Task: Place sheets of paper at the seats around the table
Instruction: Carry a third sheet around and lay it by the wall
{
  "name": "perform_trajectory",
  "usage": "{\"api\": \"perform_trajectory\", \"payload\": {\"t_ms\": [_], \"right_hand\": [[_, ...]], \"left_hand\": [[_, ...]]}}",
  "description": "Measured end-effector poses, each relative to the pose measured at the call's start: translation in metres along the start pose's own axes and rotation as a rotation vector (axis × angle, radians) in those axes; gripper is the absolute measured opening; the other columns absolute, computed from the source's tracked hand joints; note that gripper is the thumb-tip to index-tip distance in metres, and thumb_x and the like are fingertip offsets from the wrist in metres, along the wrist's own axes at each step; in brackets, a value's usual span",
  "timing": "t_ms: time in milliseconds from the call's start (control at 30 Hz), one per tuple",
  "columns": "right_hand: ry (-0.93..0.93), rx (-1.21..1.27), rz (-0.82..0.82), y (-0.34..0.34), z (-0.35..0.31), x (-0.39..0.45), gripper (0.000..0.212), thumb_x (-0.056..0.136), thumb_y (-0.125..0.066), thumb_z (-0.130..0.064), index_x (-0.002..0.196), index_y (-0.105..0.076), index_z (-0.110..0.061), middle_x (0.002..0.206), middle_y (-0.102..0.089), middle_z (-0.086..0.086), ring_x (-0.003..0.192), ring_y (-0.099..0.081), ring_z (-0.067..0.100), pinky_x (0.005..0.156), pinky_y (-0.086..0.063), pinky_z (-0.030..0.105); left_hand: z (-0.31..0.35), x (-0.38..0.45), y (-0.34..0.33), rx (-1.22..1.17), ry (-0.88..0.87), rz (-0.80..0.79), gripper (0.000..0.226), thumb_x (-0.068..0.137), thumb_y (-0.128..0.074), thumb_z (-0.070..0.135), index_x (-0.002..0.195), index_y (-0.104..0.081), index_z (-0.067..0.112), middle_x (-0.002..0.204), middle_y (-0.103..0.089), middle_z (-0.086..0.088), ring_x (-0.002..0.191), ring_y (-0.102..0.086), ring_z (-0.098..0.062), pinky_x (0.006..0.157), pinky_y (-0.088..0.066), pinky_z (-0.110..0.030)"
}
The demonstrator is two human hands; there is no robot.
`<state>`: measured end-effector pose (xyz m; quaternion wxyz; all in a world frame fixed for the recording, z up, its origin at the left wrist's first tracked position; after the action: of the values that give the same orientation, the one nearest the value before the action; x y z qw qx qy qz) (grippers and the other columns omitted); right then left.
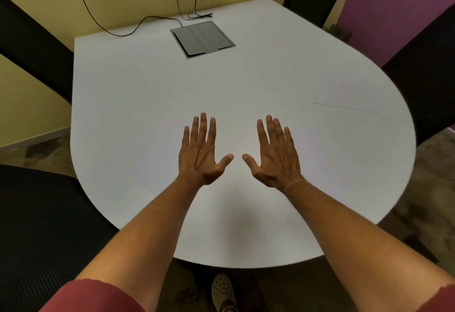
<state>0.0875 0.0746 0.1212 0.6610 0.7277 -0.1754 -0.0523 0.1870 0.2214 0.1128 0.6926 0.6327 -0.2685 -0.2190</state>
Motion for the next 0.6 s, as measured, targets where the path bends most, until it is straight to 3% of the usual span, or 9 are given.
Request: {"api": "perform_trajectory", "payload": {"t_ms": [367, 600], "right_hand": [[-0.003, 0.001, 0.075, 0.063, 0.120, -0.094, 0.091, 0.090, -0.029, -0.066, 0.156, 0.007, -0.015, 0.165, 0.008, 0.014, 0.153, 0.007, 0.029, 0.123, 0.000, 0.048], [-0.030, -0.017, 0.056, 0.064, 0.184, -0.110, 0.093, 0.091, -0.032, -0.066, 0.156, 0.008, -0.014, 0.165, 0.009, 0.014, 0.152, 0.008, 0.029, 0.123, 0.000, 0.048]], "left_hand": [[0.154, -0.039, 0.033, 0.002, -0.027, 0.063, 0.099, 0.083, -0.013, 0.076, 0.154, 0.019, 0.015, 0.162, 0.024, -0.011, 0.149, 0.023, -0.026, 0.122, 0.010, -0.047], [0.209, -0.032, 0.021, 0.004, -0.019, 0.034, 0.099, 0.087, -0.023, 0.074, 0.155, 0.017, 0.014, 0.163, 0.022, -0.012, 0.150, 0.020, -0.028, 0.122, 0.006, -0.049]]}}
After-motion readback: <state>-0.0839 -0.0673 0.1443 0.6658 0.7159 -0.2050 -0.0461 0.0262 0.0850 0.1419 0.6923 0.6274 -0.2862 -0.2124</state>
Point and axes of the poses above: each hand's wrist, its own x-axis towards the middle knuckle, its own y-axis out of the back of the hand, z = x × y, the point moved 9 cm from there along x, towards the middle knuckle
